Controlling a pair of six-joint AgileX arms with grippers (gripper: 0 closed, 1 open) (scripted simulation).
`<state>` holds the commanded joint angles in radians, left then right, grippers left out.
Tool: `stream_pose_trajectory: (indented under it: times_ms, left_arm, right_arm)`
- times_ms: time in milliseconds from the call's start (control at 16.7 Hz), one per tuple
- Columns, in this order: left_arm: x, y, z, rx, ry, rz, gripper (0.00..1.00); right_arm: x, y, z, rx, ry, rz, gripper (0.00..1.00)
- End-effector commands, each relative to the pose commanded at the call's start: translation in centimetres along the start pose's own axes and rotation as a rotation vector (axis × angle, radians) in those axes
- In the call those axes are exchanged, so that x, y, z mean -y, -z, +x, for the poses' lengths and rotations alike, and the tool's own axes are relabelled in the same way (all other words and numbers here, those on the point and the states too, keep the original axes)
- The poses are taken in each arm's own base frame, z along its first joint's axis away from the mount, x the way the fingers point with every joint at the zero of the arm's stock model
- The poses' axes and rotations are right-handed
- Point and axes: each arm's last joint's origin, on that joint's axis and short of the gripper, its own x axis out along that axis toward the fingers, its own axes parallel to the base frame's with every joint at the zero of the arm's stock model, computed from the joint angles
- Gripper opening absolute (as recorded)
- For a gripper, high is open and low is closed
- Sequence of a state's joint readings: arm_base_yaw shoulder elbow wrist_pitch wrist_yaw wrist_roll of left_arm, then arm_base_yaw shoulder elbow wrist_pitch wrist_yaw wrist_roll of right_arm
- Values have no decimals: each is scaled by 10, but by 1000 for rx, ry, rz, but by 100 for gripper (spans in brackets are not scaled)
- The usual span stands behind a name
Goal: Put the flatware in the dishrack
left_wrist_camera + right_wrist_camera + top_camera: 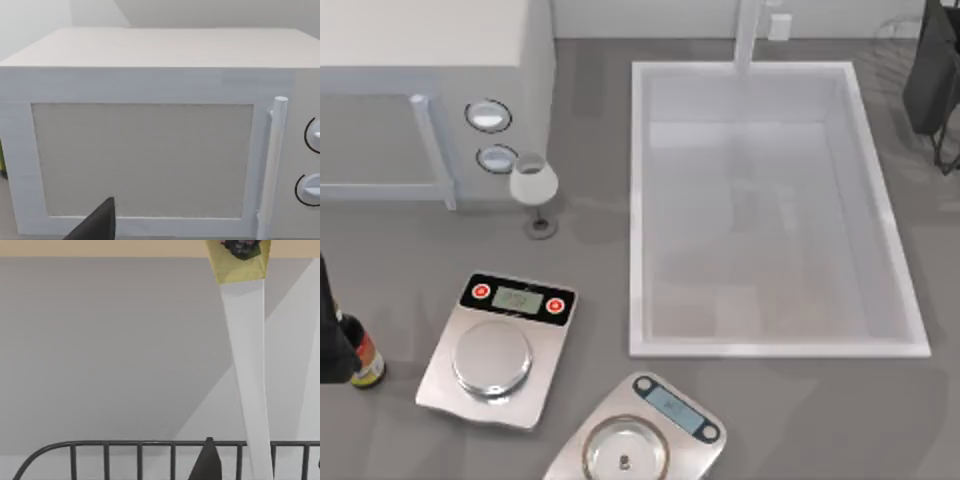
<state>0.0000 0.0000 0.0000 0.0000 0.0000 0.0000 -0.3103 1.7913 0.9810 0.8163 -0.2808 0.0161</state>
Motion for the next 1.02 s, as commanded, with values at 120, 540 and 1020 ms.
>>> stream_pose_trajectory:
  times_ms: [120,540,1020]
  left_arm:
    - [0,0,0,0,0,0,100]
    - [0,0,0,0,0,0,100]
    - [0,0,0,0,0,0,100]
  right_arm:
    - [-1,2,1,-1,0,1,0]
    - [-1,2,1,-1,0,1,30]
    - [-1,2,1,-1,0,1,90]
